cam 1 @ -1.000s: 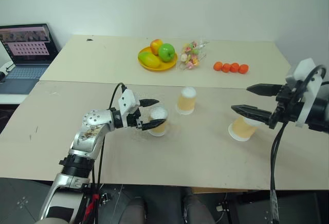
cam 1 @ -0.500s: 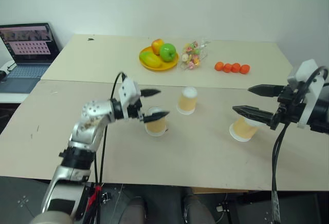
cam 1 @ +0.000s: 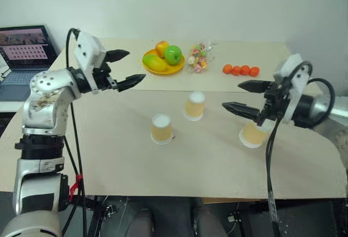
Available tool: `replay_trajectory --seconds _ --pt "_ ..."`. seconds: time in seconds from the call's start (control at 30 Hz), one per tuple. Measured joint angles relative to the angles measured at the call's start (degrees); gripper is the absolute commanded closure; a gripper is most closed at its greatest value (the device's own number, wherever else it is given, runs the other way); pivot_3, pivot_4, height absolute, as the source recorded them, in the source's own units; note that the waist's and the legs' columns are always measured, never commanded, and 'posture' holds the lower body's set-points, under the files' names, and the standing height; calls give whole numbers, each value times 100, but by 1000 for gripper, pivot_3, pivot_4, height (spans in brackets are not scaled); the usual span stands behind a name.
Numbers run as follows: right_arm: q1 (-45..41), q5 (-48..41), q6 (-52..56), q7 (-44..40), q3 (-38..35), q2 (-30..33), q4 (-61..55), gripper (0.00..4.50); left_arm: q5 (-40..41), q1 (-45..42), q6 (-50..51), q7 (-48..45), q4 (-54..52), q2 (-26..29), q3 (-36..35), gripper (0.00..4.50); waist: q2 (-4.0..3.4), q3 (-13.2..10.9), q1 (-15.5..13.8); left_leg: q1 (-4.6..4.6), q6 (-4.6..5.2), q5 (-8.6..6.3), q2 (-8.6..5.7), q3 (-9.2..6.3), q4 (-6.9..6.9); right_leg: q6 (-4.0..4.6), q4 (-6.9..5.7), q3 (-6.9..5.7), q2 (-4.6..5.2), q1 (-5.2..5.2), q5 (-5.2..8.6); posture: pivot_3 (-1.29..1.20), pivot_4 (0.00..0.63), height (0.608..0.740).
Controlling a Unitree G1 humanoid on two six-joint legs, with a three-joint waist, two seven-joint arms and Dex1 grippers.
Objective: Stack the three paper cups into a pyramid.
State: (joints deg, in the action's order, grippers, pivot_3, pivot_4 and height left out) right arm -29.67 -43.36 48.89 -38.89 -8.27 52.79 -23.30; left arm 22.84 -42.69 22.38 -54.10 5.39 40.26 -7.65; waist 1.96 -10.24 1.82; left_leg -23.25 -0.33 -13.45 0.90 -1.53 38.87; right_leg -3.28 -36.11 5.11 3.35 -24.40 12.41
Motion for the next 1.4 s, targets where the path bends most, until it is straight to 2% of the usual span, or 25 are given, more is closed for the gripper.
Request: replay_trajectory --seconds 0.13,0.27,0.47,0.7,0.93,1.4 --pt "-324 165 -37 9 217 -296 217 0 117 443 288 344 -594 -19 -189 69 0 0 11 2 0 0 -3 1 -2 0 -1 2 5 -2 -1 0 150 734" --pt "-766 373 -92 12 620 -788 461 0 312 1115 658 892 -1335 -320 -385 69 1 -1 59 8 0 0 3 -4 -2 8 -11 -1 -3 -2 -6 0 150 734" --pt "-1203 861 -365 -4 927 -1205 1130 0 439 1354 835 1243 -1808 -364 -485 69 1 -1 43 14 -1 0 2 -6 0 10 -9 -6 -3 6 -8 0 150 734" --pt "-1683 1532 -1150 -208 1283 -2106 2410 0 638 1619 1050 1423 -2058 -284 -659 69 1 -1 79 12 -1 0 3 -6 -3 12 -13 -5 -3 -1 -10 0 150 734" --pt "-1897 2013 -1804 -448 1437 -2575 3275 0 673 1628 1128 1521 -2090 -160 -755 69 1 -1 71 13 -1 0 2 -7 -3 13 -12 -6 -2 0 -11 0 150 734" --pt "-1948 2472 -2720 -408 1277 -2976 4469 0 805 1620 1285 1537 -2216 -76 -754 69 0 -1 77 14 -1 0 1 -8 -6 15 -12 -7 -1 -1 -12 0 150 734"
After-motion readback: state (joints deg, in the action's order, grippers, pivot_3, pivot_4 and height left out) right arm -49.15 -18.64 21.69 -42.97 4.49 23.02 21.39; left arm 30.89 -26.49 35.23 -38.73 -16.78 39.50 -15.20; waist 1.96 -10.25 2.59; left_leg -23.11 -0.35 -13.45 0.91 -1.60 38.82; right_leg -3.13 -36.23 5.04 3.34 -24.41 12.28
